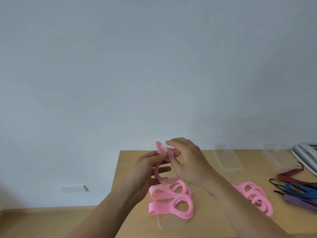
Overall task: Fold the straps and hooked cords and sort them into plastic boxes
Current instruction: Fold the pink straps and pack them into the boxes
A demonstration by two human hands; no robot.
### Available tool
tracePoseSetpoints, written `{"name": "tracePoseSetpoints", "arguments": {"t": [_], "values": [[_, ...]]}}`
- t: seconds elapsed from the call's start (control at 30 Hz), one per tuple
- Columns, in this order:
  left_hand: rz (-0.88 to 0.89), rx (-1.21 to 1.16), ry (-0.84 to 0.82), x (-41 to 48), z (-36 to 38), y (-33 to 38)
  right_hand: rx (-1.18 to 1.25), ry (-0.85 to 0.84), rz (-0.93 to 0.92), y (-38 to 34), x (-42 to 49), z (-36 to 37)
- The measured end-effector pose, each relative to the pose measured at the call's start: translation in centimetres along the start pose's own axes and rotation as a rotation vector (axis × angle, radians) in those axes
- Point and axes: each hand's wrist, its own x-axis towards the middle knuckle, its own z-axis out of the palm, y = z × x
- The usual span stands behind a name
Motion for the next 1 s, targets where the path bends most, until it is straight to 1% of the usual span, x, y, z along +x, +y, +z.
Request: {"name": "tracePoseSetpoints", "arguments": {"t": [0.07,0.23,0.43,0.57,0.73,0.83,0.9,1.0], "values": [[-0.019,0.002,-0.043,-0.2,-0.9,-0.1,-0.010,-0.071,-0.013,-0.6,0.2,0.5],[-0.069,-0.107,-0.109,-0.9,-3.4,-0.8,0.012,-0.072,0.028,-2.1,0.1,2.7],[-0.127,-0.238,-0.112,-1.6,-6.4,-1.8,-0.118,-0.082,-0.026,-3.7,-0.9,6.1],[-0.238,-0.306,-0.110,-1.4,-7.6,-2.1,-0.118,-0.090,-0.019,-3.7,-2.1,7.9],[-0.326,-0.378,-0.084,-0.2,-8.0,-2.6,-0.014,-0.145,-0.013,-2.5,-2.9,9.1],[-0.358,-0.407,-0.060,1.4,-8.0,-2.9,0.028,-0.259,0.031,-0.5,-2.7,9.4],[-0.378,-0.382,-0.034,2.7,-7.8,-3.3,0.014,-0.300,0.053,1.0,-2.2,9.6],[-0.427,-0.305,0.008,4.8,-7.2,-4.2,0.013,-0.294,0.051,3.3,-1.4,9.9]]}}
